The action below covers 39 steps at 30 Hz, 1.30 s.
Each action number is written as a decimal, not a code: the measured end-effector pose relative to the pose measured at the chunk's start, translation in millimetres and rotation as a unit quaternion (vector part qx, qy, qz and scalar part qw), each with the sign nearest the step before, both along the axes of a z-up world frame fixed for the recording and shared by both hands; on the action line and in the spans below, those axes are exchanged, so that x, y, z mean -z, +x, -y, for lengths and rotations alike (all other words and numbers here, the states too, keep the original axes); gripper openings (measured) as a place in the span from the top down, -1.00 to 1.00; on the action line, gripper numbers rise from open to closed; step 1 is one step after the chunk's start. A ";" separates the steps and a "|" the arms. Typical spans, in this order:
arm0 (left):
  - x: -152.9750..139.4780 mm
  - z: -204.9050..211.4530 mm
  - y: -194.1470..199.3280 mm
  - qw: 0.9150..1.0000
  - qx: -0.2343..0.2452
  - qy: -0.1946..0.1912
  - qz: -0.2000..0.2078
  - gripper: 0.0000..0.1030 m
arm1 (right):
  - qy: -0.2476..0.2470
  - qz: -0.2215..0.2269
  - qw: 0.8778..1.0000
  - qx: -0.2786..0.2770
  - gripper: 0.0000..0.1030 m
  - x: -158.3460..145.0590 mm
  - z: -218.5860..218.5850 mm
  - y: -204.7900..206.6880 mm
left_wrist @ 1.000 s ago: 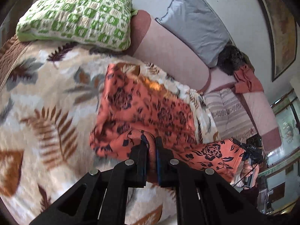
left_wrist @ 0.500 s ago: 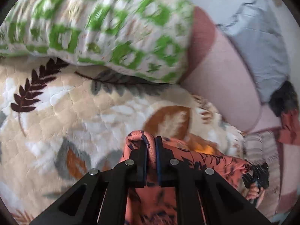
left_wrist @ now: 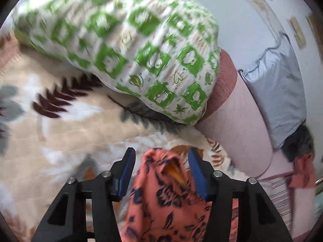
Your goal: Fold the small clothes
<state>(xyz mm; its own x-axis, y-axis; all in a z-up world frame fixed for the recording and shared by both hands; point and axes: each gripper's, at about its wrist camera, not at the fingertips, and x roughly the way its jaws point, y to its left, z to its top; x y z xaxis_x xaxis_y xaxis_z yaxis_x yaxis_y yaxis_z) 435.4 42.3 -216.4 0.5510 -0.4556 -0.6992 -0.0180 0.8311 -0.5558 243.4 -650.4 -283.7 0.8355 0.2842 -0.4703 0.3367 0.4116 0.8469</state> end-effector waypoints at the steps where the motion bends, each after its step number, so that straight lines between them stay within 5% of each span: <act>1: -5.8 1.3 -14.8 1.000 0.008 0.018 0.009 -0.08 | -0.037 -0.011 0.999 -0.038 -0.32 -8.5 -19.7 6.1; 3: -6.8 10.1 -50.1 0.997 0.035 0.064 0.014 -0.17 | -0.083 -0.029 0.990 -0.110 -0.13 -15.8 -68.0 25.9; 5: 5.5 24.8 -85.0 0.992 0.053 0.116 0.002 -0.17 | -0.106 -0.055 0.977 -0.174 0.26 -8.9 -118.5 50.0; 10: 43.0 39.6 -135.0 0.989 0.052 0.136 -0.016 -0.17 | -0.208 -0.126 0.927 -0.284 0.31 30.2 -241.4 105.0; 14: 57.5 44.9 -130.4 0.989 0.047 0.141 -0.028 -0.17 | -0.314 -0.134 0.902 -0.263 0.29 38.3 -277.8 170.5; 16: 53.6 46.6 -131.3 0.989 0.059 0.133 -0.021 -0.17 | -0.313 -0.133 0.913 -0.224 0.29 34.0 -270.2 201.7; 20: 52.3 34.2 -124.1 0.992 0.072 0.096 -0.026 -0.17 | -0.261 -0.083 0.955 -0.114 0.29 8.2 -232.5 211.9; 23: 48.8 27.9 -127.6 0.993 0.064 0.092 -0.029 -0.17 | -0.230 -0.063 0.964 -0.120 0.28 -7.7 -219.5 186.4; 29: 44.2 30.1 -157.2 0.994 0.066 0.077 -0.042 -0.17 | -0.153 -0.042 0.976 -0.149 0.24 -25.6 -182.8 36.9; 30: 45.7 32.5 -163.1 0.994 0.070 0.067 -0.049 -0.17 | -0.140 -0.042 0.978 -0.147 0.18 -26.5 -178.4 9.3; 31: 46.7 35.9 -168.2 0.994 0.076 0.056 -0.055 -0.17 | -0.124 -0.041 0.981 -0.141 -0.18 -25.5 -171.9 -19.3; 32: 48.5 40.4 -173.9 0.994 0.083 0.044 -0.062 -0.17 | -0.106 -0.040 0.985 -0.133 -0.32 -20.8 -168.3 -43.9; 35: 57.6 54.4 -180.5 0.993 0.082 0.032 -0.083 -0.17 | -0.045 -0.045 0.992 -0.110 -0.32 -2.5 -159.0 -105.5; 39: 74.9 56.9 -172.2 0.992 0.054 0.010 -0.109 -0.17 | 0.031 -0.060 0.996 -0.064 -0.32 37.7 -152.2 -135.9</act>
